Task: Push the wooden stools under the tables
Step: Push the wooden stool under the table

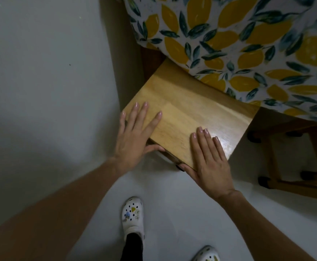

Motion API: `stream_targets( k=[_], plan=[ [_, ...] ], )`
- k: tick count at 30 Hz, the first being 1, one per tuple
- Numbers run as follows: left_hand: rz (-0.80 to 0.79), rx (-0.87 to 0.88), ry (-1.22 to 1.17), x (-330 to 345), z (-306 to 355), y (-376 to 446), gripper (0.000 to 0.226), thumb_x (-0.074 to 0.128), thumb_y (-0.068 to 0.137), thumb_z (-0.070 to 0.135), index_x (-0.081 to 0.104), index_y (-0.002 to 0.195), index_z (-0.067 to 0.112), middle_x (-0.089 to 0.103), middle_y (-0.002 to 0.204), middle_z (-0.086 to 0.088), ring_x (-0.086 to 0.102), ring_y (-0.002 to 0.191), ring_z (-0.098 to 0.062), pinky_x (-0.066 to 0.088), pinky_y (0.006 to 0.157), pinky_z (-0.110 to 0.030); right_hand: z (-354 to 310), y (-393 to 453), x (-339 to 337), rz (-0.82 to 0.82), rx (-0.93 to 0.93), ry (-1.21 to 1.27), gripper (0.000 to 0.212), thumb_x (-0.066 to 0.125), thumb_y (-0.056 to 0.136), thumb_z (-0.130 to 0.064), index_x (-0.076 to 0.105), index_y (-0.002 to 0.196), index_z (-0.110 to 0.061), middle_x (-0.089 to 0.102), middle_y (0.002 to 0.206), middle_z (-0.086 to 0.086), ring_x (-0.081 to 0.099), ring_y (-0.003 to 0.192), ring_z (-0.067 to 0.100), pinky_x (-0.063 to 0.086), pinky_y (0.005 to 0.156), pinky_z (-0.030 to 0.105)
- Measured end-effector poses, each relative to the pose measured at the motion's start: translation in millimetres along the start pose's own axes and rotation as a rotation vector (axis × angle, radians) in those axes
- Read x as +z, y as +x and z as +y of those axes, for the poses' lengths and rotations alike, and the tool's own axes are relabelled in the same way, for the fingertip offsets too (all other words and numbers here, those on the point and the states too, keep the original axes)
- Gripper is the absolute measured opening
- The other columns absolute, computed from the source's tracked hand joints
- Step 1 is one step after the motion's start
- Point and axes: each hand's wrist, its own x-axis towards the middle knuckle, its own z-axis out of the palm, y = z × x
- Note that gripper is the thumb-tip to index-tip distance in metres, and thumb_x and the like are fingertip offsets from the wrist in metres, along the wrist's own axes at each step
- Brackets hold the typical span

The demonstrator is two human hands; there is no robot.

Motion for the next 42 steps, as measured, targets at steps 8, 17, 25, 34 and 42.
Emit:
stream_targets(
  k=[8,17,25,34,42],
  plan=[
    [0.090,0.093,0.134,7,32,-30,0.090,0.025,0.080,0.077,0.026,0.149,0.019,0.027,0.154,-0.017,0.021,0.141,-0.033,0.017,0.110,-0.049,39,-28,-20,-0.104,-0.096,0.070,0.086,0.040,0.091,-0.062,0.018,0.153,-0.008,0.011,0.162,0.013,0.007,0.151,0.027,0.007,0.122,0.044],
    [0.033,0.318,0.176,4,-2,8,0.091,0.018,0.079,0.077,0.011,0.152,0.023,0.014,0.158,-0.015,0.010,0.145,-0.038,0.007,0.115,-0.048,28,-5,-11,-0.133,0.020,0.014,0.094,0.032,0.088,-0.075,0.009,0.155,-0.013,0.005,0.163,0.012,0.002,0.151,0.027,0.010,0.122,0.047],
    [0.022,0.309,0.142,-9,-14,54,0.090,0.019,0.078,0.077,0.003,0.151,0.027,0.011,0.159,-0.015,0.008,0.145,-0.039,0.009,0.115,-0.049,45,42,-13,-0.142,0.029,0.010,0.094,0.021,0.088,-0.077,0.005,0.155,-0.014,0.001,0.163,0.011,-0.003,0.151,0.025,0.007,0.122,0.046],
    [-0.050,0.339,0.119,-26,-34,100,0.090,0.008,0.072,0.076,-0.014,0.147,0.032,-0.007,0.160,-0.010,-0.011,0.145,-0.034,-0.003,0.116,-0.047,49,83,-12,-0.118,0.086,0.020,0.093,0.023,0.088,-0.076,0.009,0.155,-0.013,0.012,0.162,0.013,0.007,0.150,0.026,0.007,0.122,0.046],
    [-0.098,0.354,0.083,-27,-35,108,0.090,0.014,0.074,0.075,-0.011,0.149,0.031,-0.008,0.160,-0.011,-0.010,0.146,-0.034,-0.004,0.116,-0.046,50,89,-15,-0.108,0.091,0.052,0.092,0.025,0.089,-0.075,0.013,0.155,-0.011,0.014,0.162,0.014,0.007,0.150,0.027,0.010,0.122,0.048]
  ],
)
